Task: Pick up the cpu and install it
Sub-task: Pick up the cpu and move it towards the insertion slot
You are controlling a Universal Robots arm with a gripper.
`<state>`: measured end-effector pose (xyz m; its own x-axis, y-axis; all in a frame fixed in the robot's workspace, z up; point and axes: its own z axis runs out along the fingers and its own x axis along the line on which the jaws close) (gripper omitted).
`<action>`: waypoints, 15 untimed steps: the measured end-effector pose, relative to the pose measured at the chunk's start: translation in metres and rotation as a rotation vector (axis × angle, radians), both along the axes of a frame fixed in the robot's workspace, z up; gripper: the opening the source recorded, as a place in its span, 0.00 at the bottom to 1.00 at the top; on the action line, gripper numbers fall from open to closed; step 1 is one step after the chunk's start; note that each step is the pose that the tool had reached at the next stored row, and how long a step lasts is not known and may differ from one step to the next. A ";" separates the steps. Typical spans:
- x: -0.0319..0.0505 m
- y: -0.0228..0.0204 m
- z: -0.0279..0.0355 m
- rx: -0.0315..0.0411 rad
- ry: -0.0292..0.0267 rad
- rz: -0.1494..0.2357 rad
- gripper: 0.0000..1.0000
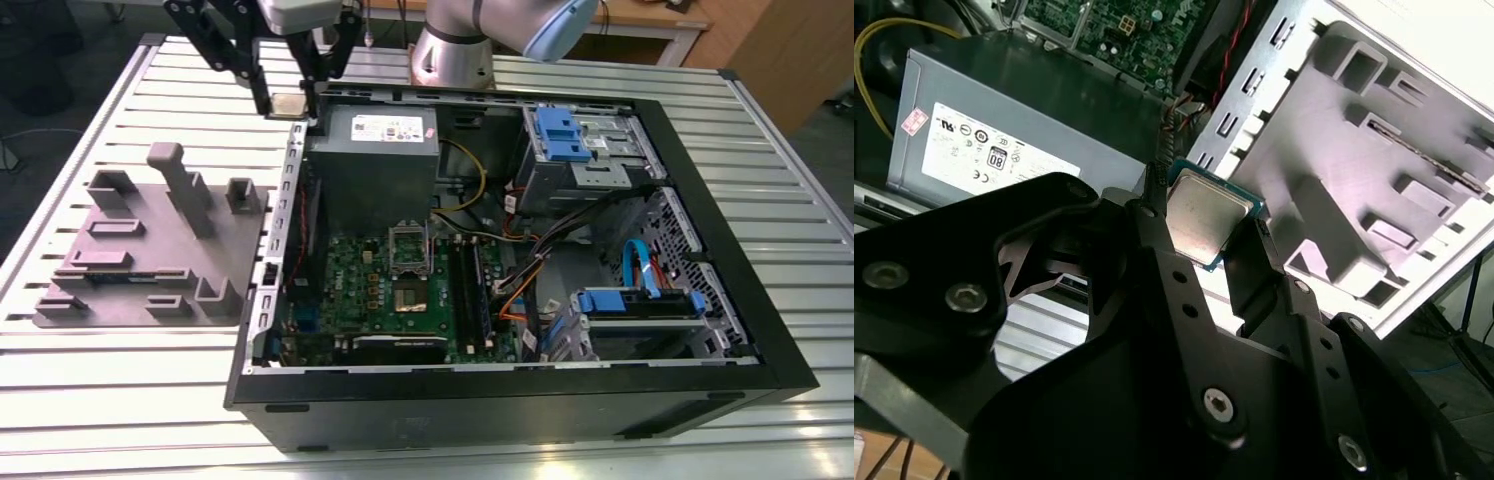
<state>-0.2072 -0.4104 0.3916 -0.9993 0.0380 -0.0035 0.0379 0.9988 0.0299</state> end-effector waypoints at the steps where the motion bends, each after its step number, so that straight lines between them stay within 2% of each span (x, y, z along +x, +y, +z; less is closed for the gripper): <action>1: 0.0004 0.0000 0.0000 0.0000 0.0000 0.000 0.47; 15: 0.0063 0.0000 0.0000 0.0000 0.0000 0.000 0.47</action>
